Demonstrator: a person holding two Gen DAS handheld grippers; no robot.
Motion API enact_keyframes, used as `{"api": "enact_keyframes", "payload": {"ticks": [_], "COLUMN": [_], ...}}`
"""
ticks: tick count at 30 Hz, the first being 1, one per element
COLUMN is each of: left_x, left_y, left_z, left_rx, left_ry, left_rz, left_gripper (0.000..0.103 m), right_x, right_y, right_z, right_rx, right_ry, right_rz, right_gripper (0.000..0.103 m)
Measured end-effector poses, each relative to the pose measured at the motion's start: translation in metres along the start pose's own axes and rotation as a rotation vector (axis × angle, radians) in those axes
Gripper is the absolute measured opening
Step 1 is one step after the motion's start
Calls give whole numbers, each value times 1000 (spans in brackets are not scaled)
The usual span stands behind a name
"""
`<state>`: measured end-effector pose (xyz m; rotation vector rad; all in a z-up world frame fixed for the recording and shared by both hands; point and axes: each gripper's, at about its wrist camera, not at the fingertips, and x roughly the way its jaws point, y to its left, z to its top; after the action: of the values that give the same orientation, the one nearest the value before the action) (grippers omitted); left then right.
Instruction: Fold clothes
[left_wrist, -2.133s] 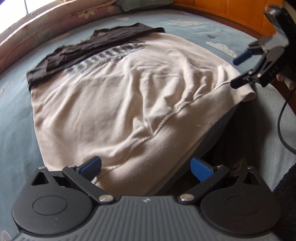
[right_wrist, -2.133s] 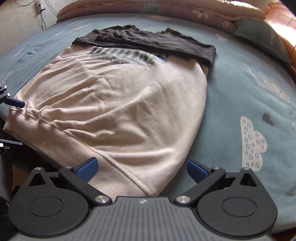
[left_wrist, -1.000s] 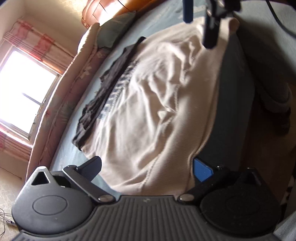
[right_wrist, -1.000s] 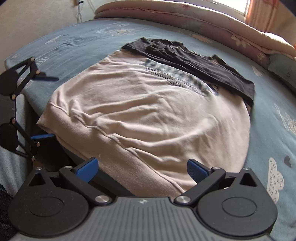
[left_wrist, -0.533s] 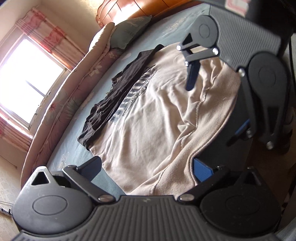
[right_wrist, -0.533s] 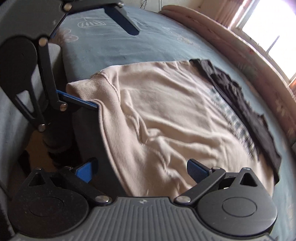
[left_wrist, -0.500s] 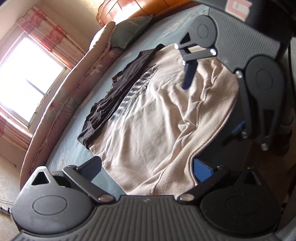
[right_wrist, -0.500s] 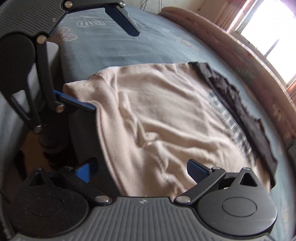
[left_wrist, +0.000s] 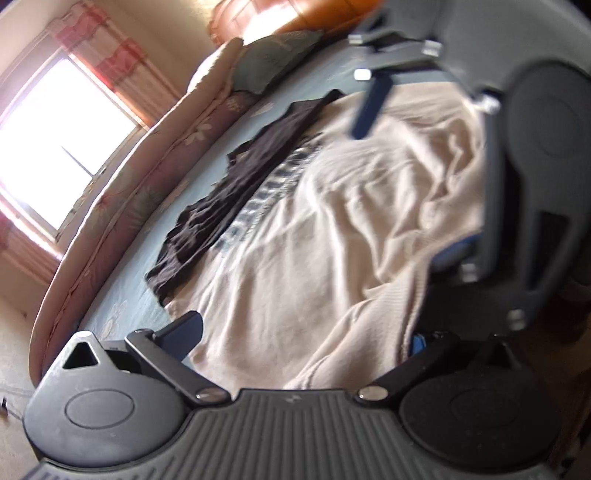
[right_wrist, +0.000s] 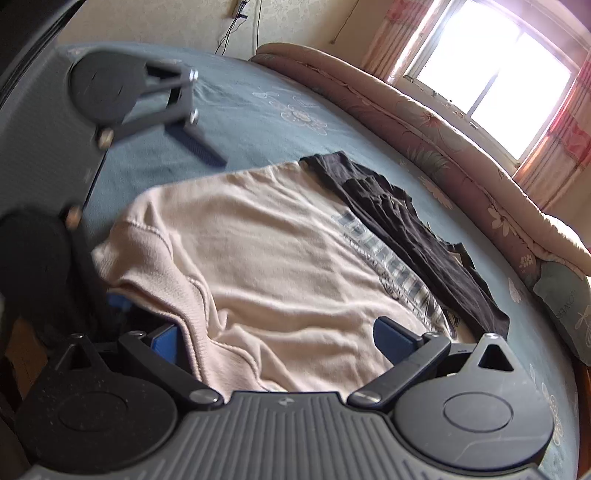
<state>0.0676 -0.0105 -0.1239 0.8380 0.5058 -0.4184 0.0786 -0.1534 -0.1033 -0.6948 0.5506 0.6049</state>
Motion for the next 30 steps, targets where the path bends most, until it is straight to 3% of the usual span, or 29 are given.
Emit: {"api": "enact_keyframes", "payload": {"ticks": [6,14,22,25,30], "left_x": [-3,6,4,9,13], "left_y": [10,3,8,-3,-15], "left_z": [-12,-11,-22,-8,1], "left_rx": [-45,13,-16,8,72], "left_ry": [14,26,36,8,-4], "left_rz": [12,36,42,25,23], "left_gripper": [102,102,102,102,102], "right_x": [3,10,-13,-14,-5], "right_y": [10,20,-31,-35,-15], "right_z": [-30,-22,-87,-86,-72], "right_rx": [-64,-89,-75,-27,-73], "right_ry": [50,64,183,185,139], "right_rz": [-137,-198,-360,-357,-340], "right_gripper": [103,103,103,103,103]}}
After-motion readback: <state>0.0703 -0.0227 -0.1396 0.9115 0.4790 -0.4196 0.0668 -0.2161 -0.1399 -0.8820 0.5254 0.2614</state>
